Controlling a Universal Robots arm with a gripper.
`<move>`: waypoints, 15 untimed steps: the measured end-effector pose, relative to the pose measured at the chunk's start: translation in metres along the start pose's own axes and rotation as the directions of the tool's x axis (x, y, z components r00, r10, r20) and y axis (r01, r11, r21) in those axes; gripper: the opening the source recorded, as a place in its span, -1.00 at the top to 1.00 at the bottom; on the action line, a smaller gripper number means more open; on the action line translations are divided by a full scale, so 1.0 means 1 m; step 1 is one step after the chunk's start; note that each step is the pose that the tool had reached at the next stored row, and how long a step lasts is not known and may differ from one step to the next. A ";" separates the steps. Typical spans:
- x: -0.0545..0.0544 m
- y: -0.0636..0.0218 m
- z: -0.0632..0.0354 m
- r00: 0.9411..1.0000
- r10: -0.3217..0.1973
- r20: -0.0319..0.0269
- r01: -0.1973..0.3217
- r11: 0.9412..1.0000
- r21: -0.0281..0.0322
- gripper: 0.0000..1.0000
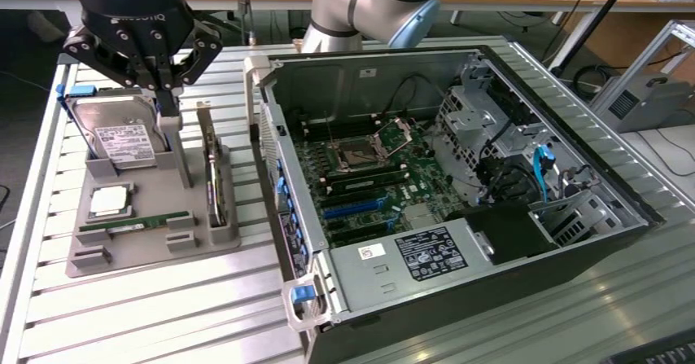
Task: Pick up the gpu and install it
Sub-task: 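Reach for the gpu, then pick up the gpu and move the gpu toward the slot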
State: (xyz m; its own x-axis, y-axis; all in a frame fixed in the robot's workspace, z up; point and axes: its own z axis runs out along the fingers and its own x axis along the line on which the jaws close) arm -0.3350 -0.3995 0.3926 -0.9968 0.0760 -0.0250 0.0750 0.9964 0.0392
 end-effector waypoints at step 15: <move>0.000 0.0000 0.0000 1.000 0.000 0.000 0.000 1.000 0.000 0.66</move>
State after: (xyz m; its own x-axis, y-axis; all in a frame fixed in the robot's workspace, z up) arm -0.3353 -0.3995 0.3926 -0.9968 0.0761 -0.0250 0.0751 0.9964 0.0390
